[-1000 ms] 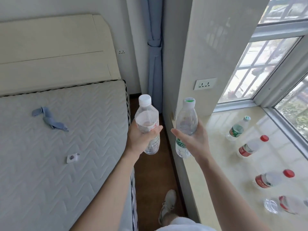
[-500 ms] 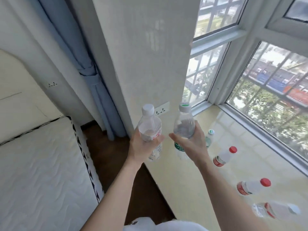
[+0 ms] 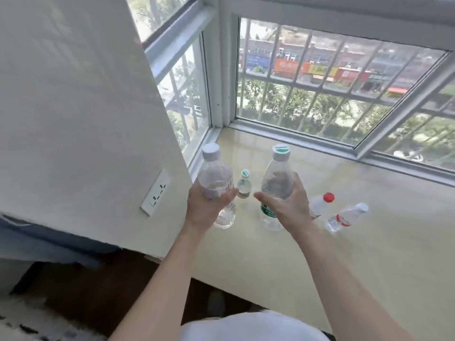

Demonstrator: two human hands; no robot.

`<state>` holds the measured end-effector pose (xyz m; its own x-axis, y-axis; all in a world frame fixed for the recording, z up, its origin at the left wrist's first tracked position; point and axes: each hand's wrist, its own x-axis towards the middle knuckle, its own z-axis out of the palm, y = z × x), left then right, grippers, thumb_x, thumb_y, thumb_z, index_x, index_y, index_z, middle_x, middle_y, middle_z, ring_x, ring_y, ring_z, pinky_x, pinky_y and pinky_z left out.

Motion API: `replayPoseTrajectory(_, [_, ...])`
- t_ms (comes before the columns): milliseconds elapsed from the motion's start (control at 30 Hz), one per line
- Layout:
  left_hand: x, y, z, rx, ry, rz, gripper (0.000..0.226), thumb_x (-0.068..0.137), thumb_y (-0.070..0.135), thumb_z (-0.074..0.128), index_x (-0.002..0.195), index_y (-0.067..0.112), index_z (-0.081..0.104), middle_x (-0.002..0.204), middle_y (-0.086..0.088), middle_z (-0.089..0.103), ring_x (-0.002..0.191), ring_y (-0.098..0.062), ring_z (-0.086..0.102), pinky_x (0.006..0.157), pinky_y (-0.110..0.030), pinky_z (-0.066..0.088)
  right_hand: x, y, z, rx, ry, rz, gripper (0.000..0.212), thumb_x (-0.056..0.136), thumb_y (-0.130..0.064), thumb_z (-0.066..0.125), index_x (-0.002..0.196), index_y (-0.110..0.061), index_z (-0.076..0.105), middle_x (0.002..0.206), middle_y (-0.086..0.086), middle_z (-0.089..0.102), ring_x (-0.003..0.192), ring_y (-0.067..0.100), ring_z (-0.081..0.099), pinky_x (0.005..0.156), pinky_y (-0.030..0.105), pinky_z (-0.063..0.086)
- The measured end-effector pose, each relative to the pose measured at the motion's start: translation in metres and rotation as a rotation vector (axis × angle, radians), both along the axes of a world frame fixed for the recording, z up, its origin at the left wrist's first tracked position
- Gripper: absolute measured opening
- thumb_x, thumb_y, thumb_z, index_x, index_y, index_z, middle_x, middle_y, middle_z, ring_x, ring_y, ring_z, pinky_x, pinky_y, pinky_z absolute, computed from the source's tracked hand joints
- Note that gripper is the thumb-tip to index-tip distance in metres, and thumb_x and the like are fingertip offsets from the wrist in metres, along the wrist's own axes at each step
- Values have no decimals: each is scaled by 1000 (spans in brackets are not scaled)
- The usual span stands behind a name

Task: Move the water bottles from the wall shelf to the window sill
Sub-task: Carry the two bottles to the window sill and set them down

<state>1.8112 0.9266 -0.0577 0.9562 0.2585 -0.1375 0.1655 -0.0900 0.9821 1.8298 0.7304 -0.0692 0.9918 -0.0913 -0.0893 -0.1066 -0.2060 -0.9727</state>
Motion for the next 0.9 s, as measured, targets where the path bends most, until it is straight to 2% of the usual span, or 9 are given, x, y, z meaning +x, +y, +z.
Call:
replayPoseTrajectory(67, [8, -4, -9, 4, 7, -61, 43, 74, -2, 82, 113, 4, 65, 89, 9, 70, 78, 3, 67, 66, -10, 48, -6, -8, -8, 17, 28, -78, 64, 63, -30, 96, 113, -25, 58, 106, -5, 70, 100, 10, 68, 84, 28, 52])
replayPoseTrajectory(133, [16, -10, -20, -1, 40, -119, 47, 74, -2, 82, 117, 2, 63, 94, -1, 68, 87, -6, 66, 64, -7, 47, -12, -18, -22, 34, 52, -165, 64, 64, -27, 96, 115, -23, 57, 110, -2, 70, 102, 12, 68, 84, 28, 53])
replayPoseTrajectory(267, [30, -20, -48, -48, 113, -150, 51, 73, 1, 84, 119, 5, 62, 112, -13, 68, 110, -24, 64, 68, -8, 48, -19, -37, -48, 26, 83, -290, 61, 63, -34, 89, 114, -24, 57, 109, -4, 70, 98, 11, 69, 86, 30, 54])
replayPoseTrajectory(400, [41, -28, -86, -44, 140, -179, 50, 71, -1, 85, 115, 8, 63, 115, -13, 69, 104, -14, 67, 75, -14, 51, -19, -47, -82, 12, 99, -346, 58, 65, -30, 84, 115, -21, 57, 105, -7, 68, 91, 0, 65, 81, 17, 50])
replayPoseTrajectory(533, [49, -35, -140, -59, 194, -195, 52, 68, 1, 87, 110, 21, 63, 109, 3, 68, 104, -5, 64, 74, -16, 52, -15, -53, -131, 2, 131, -328, 60, 66, -31, 82, 120, -23, 58, 106, -11, 66, 95, -5, 63, 83, 13, 48])
replayPoseTrajectory(633, [56, -38, -188, -7, 205, -215, 56, 63, 9, 92, 110, 16, 62, 102, 12, 68, 98, 0, 64, 79, -17, 52, -5, -56, -175, -8, 155, -290, 60, 68, -29, 85, 123, -24, 60, 111, -12, 69, 105, 3, 65, 89, 23, 51])
replayPoseTrajectory(700, [60, -38, -217, 22, 218, -223, 62, 58, 20, 95, 109, 24, 61, 103, 15, 67, 95, 4, 63, 82, -16, 50, 1, -56, -204, -20, 153, -259, 54, 67, -30, 88, 114, -31, 62, 110, -3, 69, 103, 13, 66, 85, 33, 55])
replayPoseTrajectory(800, [64, -38, -254, 56, 233, -219, 72, 46, 42, 93, 108, 34, 58, 110, 12, 68, 105, -4, 63, 87, -22, 51, 10, -54, -246, -12, 174, -206, 54, 61, -42, 91, 104, -37, 58, 108, 6, 67, 102, 27, 64, 85, 54, 56])
replayPoseTrajectory(900, [64, -37, -277, 107, 209, -236, 69, 48, 40, 95, 106, 33, 58, 102, 15, 68, 103, -8, 63, 87, -24, 52, 14, -50, -275, 4, 183, -180, 66, 59, -41, 92, 114, -32, 57, 111, 0, 68, 106, 23, 65, 90, 52, 56])
